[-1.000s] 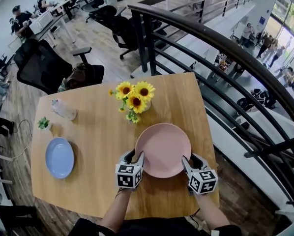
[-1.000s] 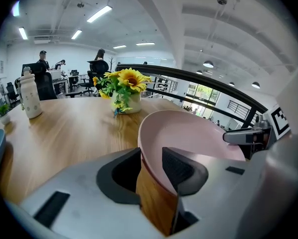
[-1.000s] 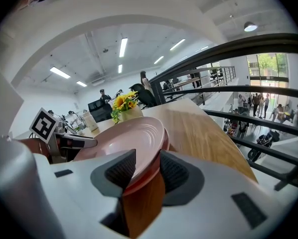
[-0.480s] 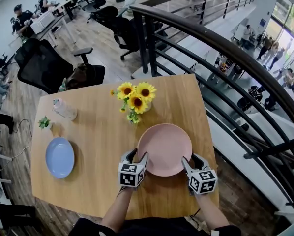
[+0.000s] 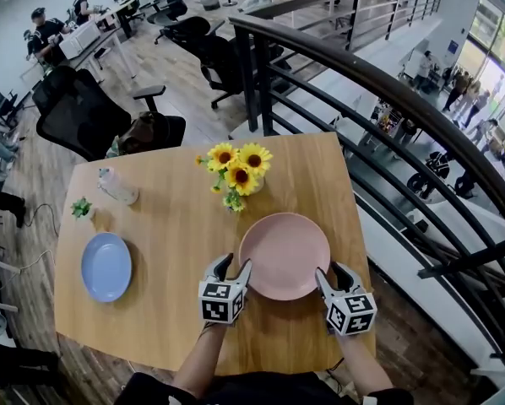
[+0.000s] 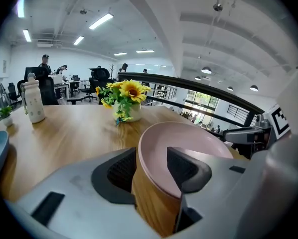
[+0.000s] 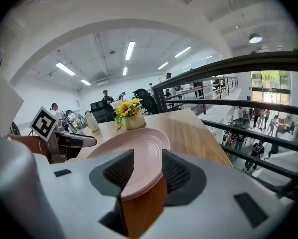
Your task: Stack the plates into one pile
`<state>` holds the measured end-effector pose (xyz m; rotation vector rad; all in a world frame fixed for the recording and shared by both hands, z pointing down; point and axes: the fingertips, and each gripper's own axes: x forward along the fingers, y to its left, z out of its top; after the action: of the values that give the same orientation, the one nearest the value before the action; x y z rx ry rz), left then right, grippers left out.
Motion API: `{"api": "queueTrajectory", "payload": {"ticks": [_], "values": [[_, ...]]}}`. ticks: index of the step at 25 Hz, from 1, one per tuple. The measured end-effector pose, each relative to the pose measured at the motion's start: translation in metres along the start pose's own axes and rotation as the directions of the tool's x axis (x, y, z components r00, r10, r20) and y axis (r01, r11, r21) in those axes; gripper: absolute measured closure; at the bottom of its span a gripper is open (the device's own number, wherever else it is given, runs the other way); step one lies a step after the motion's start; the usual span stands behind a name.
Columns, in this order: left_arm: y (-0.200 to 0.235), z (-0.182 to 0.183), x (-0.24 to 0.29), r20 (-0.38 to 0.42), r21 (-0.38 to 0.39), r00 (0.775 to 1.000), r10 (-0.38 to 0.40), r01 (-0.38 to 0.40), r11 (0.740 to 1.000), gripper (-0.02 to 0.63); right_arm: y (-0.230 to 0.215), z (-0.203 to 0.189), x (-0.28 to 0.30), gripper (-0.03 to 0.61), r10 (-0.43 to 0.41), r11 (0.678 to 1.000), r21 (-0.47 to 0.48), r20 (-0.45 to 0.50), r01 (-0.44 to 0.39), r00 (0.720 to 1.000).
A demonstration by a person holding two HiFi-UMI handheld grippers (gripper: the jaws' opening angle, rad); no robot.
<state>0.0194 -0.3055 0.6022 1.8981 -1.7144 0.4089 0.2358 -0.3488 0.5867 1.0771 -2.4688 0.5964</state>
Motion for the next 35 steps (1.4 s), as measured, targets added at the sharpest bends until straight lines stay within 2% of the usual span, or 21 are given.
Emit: {"api": "queueTrajectory", "payload": {"ticks": [3, 9, 12, 14, 19, 24, 29, 35], "values": [[-0.006, 0.005, -0.01, 0.026, -0.009, 0.999, -0.021, 0.022, 1.0, 0.426, 0.014, 0.012, -0.004, 0.408, 0.027, 1.0, -0.004, 0.04, -0.027, 0.999], [-0.022, 0.016, -0.042, 0.078, 0.021, 0.993, -0.091, 0.09, 0.996, 0.437, 0.053, 0.034, -0.015, 0.476, 0.097, 0.993, -0.077, 0.121, -0.088, 0.988], [-0.018, 0.021, -0.061, 0.124, 0.018, 0.989, -0.078, 0.077, 0.997, 0.503, 0.074, 0.043, -0.018, 0.516, 0.142, 0.987, -0.095, 0.159, -0.128, 0.977], [-0.015, 0.019, -0.073, 0.148, -0.011, 0.987, -0.063, 0.065, 0.998, 0.545, 0.087, 0.044, -0.023, 0.537, 0.163, 0.983, -0.109, 0.179, -0.145, 0.97], [-0.005, 0.015, -0.104, 0.171, -0.056, 0.985, -0.023, 0.033, 0.998, 0.546, 0.122, 0.05, -0.026, 0.543, 0.258, 0.963, -0.134, 0.179, -0.236, 0.95], [0.023, 0.005, -0.129, 0.184, -0.082, 0.983, 0.016, -0.001, 0.997, 0.546, 0.173, 0.049, -0.02, 0.543, 0.337, 0.933, -0.181, 0.145, -0.31, 0.93], [0.07, -0.006, -0.16, 0.192, -0.114, 0.979, 0.063, -0.041, 0.993, 0.546, 0.24, 0.047, -0.004, 0.543, 0.42, 0.895, -0.218, 0.114, -0.389, 0.9], [0.134, -0.032, -0.201, 0.172, -0.129, 0.979, 0.114, -0.093, 0.987, 0.546, 0.313, 0.024, 0.016, 0.543, 0.452, 0.877, -0.221, 0.073, -0.427, 0.889]]}}
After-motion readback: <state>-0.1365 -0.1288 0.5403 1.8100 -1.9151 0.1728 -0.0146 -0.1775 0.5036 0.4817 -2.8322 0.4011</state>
